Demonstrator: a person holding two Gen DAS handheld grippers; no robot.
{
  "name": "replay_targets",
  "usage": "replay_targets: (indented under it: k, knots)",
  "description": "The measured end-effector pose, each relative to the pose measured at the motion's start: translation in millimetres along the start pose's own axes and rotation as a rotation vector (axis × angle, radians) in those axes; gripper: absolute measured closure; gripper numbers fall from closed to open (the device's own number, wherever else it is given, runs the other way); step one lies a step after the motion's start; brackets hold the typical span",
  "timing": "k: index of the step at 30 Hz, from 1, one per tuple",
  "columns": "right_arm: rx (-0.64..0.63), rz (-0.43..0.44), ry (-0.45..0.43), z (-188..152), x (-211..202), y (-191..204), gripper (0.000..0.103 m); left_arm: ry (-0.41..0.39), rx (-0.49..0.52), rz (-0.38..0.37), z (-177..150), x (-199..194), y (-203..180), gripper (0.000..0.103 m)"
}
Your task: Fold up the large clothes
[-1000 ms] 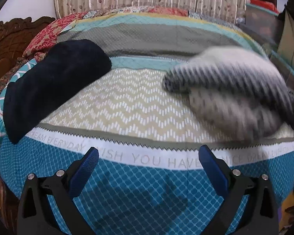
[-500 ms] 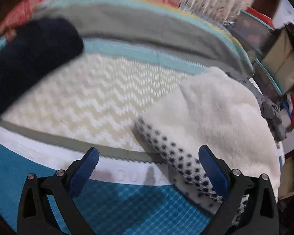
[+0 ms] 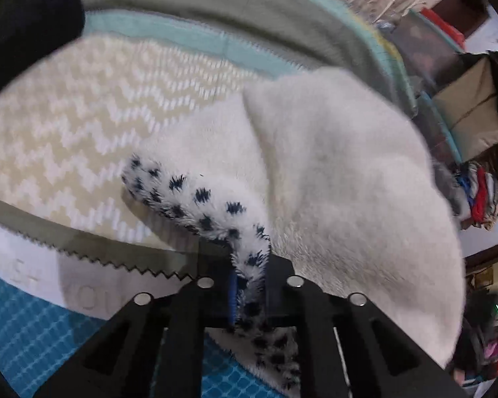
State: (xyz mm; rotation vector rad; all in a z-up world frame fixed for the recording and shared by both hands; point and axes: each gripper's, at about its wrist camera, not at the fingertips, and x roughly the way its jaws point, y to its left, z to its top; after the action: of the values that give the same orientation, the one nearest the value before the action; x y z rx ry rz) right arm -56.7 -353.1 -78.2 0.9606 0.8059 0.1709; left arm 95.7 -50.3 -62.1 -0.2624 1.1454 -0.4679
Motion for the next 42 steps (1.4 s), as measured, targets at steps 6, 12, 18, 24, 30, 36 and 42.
replay_targets:
  k: [6, 12, 18, 24, 30, 36, 42]
  knots:
    - [-0.283, 0.211, 0.043, 6, 36, 114, 0.09, -0.193, -0.024, -0.008, -9, -117, 47, 0.088]
    - [-0.752, 0.462, 0.313, -98, 25, 220, 0.09, -0.19, -0.085, 0.193, -71, -196, 123, 0.087]
    - [-0.665, 0.253, 0.334, -134, 21, 179, 0.032, -0.011, -0.112, 0.315, -139, -197, 166, 0.086]
    - [-0.559, 0.159, 0.215, -109, -12, 152, 0.018, -0.079, -0.106, 0.388, -126, -237, 184, 0.086]
    - [-0.504, 0.063, 0.159, -74, 38, 159, 0.018, -0.164, -0.035, 0.29, -45, -225, 154, 0.086]
    - [-0.61, 0.149, 0.326, -83, 129, 221, 0.036, -0.204, 0.016, 0.158, -37, -224, 121, 0.085]
    - [-0.764, 0.543, 0.855, -223, 187, 314, 0.06, -0.273, 0.02, 0.239, -46, -262, 132, 0.085]
